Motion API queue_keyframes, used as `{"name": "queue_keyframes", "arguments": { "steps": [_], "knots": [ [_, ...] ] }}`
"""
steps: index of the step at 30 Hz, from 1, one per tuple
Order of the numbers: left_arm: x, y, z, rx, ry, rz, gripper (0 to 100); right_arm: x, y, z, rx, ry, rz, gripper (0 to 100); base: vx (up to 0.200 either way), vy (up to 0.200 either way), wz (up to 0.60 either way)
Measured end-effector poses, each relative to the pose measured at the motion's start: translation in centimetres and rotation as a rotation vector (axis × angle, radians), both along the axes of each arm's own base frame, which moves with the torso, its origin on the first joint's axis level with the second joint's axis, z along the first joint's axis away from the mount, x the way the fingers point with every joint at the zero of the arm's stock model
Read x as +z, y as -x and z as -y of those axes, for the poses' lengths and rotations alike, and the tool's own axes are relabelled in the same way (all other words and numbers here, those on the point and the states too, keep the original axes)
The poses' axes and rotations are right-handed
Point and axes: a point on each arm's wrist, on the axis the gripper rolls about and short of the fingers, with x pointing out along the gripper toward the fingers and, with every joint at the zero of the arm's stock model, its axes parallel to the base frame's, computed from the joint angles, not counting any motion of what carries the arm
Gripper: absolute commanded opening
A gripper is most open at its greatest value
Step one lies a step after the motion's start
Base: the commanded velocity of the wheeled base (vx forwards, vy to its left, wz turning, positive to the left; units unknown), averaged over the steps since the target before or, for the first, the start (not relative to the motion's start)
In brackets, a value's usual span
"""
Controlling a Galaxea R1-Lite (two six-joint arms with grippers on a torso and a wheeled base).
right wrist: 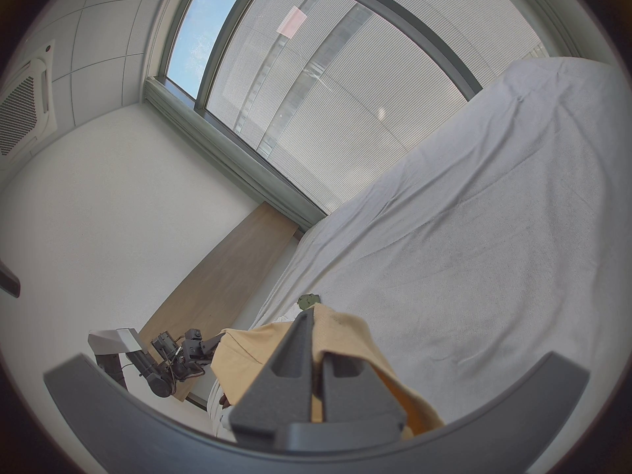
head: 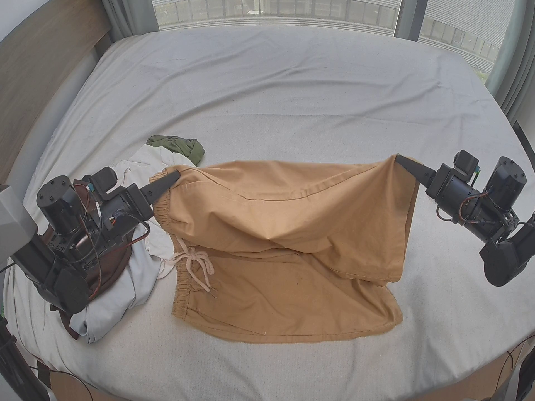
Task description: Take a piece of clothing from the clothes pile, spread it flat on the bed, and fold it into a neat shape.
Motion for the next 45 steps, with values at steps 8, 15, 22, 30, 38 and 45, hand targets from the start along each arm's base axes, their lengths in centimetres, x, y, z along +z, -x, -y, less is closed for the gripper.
{"name": "queue_keyframes", "arguments": {
  "steps": [8,15,22,30,38,45],
  "knots": [
    [-0.4,-1.0,-1.1,0.047,-0.051,0.036,0,0.5,-0.3,1.1,-0.031,-0.002,0.028,0,0.0,0.0,0.0],
    [-1.1,-1.4,-1.3,0.057,-0.065,0.028,0,0.6,-0.5,1.7,-0.047,-0.004,0.041,0,0.0,0.0,0.0],
    [-1.0,-1.6,-1.2,0.059,-0.065,0.036,0,0.5,-0.5,1.6,-0.05,0.0,0.043,0,0.0,0.0,0.0],
    [-0.4,-1.8,-1.0,0.058,-0.06,0.06,0,0.5,-1.1,1.3,-0.045,0.006,0.089,0,0.0,0.0,0.0],
    [-0.7,-2.6,-0.9,0.061,-0.056,0.059,0,0.8,-3.2,1.1,-0.042,0.007,0.105,0,0.0,0.0,0.0],
    [-1.1,-4.9,-0.7,0.122,-0.031,0.077,0,1.5,-5.2,1.0,-0.042,0.006,0.089,0,0.0,0.0,0.0]
  ]
}}
